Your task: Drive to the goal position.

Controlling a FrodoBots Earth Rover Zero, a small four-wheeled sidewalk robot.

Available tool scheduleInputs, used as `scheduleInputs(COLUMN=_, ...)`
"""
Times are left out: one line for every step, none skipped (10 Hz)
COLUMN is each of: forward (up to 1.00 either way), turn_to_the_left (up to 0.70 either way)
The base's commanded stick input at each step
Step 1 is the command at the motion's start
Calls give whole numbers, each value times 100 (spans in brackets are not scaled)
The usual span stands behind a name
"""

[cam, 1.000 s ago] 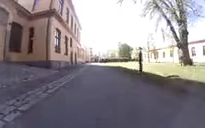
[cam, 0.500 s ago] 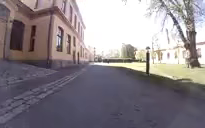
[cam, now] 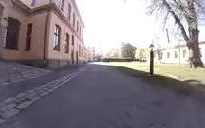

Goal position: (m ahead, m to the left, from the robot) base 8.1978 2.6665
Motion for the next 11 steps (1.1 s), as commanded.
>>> scheduleInputs(forward=100, turn_to_the_left=0)
scheduleInputs(forward=100, turn_to_the_left=0)
scheduleInputs(forward=100, turn_to_the_left=0)
scheduleInputs(forward=100, turn_to_the_left=0)
scheduleInputs(forward=100, turn_to_the_left=0)
scheduleInputs(forward=100, turn_to_the_left=0)
scheduleInputs(forward=100, turn_to_the_left=0)
scheduleInputs(forward=100, turn_to_the_left=0)
scheduleInputs(forward=100, turn_to_the_left=0)
scheduleInputs(forward=100, turn_to_the_left=0)
scheduleInputs(forward=100, turn_to_the_left=0)
